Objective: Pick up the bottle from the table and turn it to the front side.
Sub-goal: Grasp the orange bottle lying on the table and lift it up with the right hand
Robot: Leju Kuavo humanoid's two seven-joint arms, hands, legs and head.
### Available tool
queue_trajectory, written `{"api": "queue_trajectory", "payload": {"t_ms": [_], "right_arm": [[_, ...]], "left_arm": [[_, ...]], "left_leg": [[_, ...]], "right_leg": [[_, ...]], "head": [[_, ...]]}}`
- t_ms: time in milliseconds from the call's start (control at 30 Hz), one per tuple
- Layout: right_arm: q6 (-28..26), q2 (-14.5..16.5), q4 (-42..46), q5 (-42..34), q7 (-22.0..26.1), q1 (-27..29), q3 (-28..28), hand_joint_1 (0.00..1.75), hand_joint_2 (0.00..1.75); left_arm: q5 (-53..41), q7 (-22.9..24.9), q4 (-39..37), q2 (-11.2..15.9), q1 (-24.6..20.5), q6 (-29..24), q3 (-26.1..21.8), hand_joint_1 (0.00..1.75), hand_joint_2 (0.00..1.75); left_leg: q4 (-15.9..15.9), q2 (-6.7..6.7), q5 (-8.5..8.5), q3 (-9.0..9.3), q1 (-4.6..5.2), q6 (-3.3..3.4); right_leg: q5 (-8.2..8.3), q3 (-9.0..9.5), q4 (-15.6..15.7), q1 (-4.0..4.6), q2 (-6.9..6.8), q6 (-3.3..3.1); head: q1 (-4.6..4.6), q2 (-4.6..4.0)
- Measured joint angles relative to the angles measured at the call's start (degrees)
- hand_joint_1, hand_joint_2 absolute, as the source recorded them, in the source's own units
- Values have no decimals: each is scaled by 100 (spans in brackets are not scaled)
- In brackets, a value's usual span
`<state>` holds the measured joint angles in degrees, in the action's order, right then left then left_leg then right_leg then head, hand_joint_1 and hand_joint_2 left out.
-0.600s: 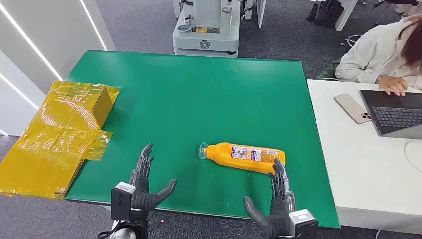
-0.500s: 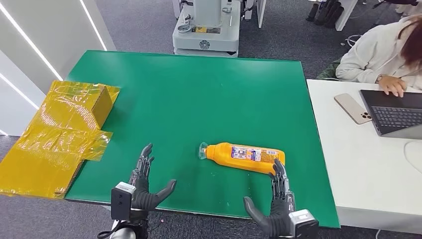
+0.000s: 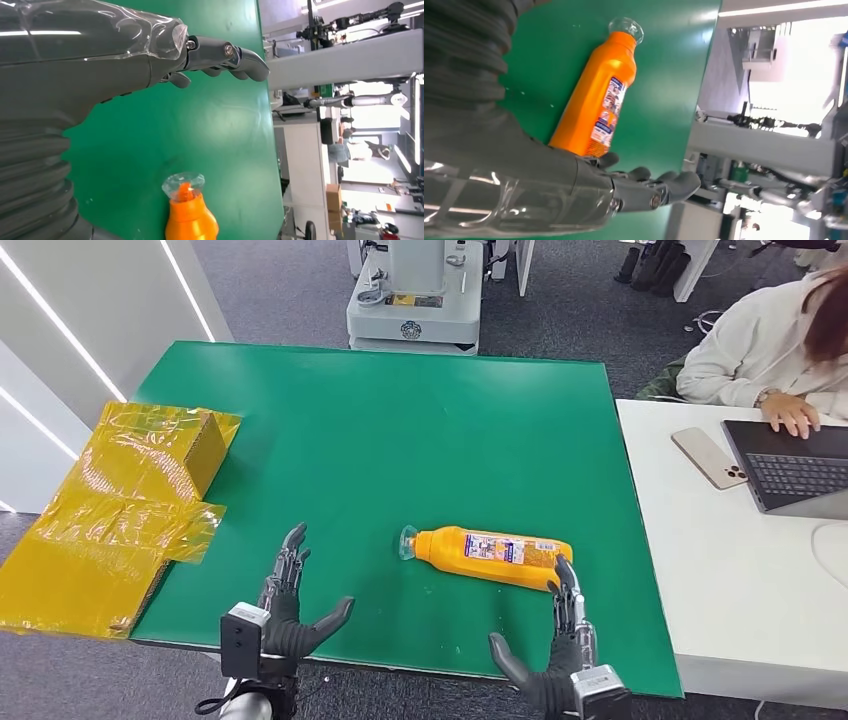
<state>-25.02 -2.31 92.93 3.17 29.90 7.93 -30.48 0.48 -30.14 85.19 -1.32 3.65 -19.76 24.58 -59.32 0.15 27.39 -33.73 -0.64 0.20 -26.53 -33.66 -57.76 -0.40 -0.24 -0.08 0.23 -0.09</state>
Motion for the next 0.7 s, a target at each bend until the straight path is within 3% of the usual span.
{"api": "queue_trajectory", "payload": {"t_ms": [200,300,700], "right_arm": [[-691,-169,-217,2750,-621,-422,145,0,175],[-675,-287,-487,3470,-910,-757,227,0,175],[1262,-645,-2168,2925,-1698,-2336,94,0,175]], "left_arm": [[-69,7,-81,-51,-170,217,143,0,175],[-57,9,-187,-81,-297,331,210,0,175],[-13,154,-447,-110,-619,708,340,0,175]], "left_leg": [[-2,2,0,1,0,0],[-4,2,-1,2,1,0],[-5,-2,-5,0,0,-2]], "right_leg": [[3,1,0,-1,2,1],[5,2,0,-1,2,1],[8,1,-4,0,-1,-1]], "head": [[0,0],[0,0],[-1,0]]}}
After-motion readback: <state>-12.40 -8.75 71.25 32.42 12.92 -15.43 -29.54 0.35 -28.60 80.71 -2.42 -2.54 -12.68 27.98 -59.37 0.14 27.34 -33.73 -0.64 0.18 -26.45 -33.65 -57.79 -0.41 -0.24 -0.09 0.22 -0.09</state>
